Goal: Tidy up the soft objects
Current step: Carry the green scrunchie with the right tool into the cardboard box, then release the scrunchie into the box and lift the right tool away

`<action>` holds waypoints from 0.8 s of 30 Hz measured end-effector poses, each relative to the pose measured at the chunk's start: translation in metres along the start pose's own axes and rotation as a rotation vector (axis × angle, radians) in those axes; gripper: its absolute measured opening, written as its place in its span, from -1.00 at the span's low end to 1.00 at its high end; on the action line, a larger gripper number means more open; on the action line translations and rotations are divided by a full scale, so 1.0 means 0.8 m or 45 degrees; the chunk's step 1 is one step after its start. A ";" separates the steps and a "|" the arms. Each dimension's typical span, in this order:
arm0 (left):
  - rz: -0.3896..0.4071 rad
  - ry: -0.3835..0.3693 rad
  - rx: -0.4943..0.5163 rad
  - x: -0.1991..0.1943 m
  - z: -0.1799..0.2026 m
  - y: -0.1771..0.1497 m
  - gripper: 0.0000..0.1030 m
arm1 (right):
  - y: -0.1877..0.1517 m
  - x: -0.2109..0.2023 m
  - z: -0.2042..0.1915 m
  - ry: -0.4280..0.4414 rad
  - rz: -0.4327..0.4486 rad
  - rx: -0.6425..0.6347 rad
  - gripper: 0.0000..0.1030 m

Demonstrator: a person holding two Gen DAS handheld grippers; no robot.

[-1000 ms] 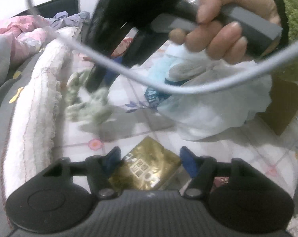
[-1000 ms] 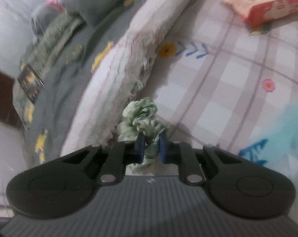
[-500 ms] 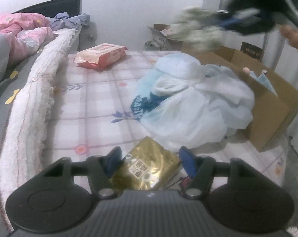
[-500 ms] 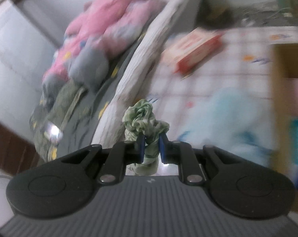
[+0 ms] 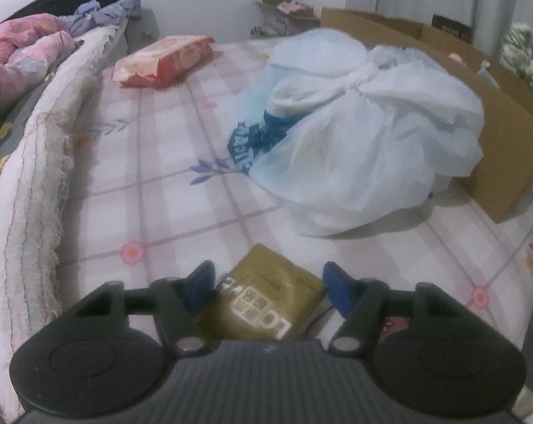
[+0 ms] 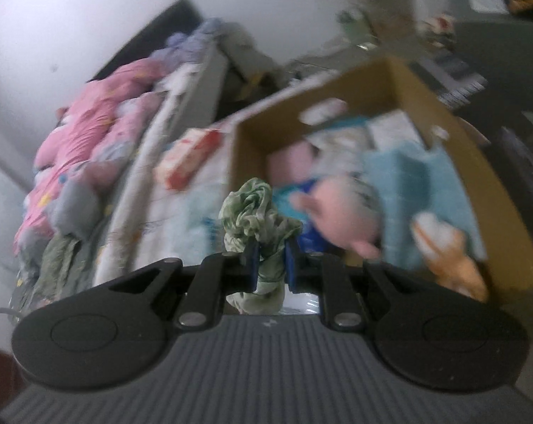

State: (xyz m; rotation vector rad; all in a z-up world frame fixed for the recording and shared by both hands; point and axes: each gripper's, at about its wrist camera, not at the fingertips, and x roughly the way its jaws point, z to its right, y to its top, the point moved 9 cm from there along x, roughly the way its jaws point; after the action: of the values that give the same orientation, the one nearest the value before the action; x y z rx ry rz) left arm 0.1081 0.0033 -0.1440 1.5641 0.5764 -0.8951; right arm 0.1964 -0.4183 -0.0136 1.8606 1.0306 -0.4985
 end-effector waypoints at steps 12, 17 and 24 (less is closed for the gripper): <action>-0.039 0.022 -0.010 0.010 -0.001 -0.001 0.31 | -0.027 0.108 0.079 -0.193 -0.244 -0.052 -0.72; -0.036 0.043 -0.050 0.007 -0.004 0.001 0.27 | -0.032 0.145 0.078 -0.220 -0.359 -0.097 -0.62; 0.055 0.059 -0.101 -0.035 -0.015 0.033 0.27 | -0.016 0.141 0.077 -0.235 -0.289 -0.124 0.08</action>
State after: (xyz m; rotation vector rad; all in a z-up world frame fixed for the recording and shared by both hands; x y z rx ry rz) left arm 0.1150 0.0129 -0.1058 1.5232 0.6018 -0.7956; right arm 0.2547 -0.4184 -0.1292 1.5885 1.1255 -0.7262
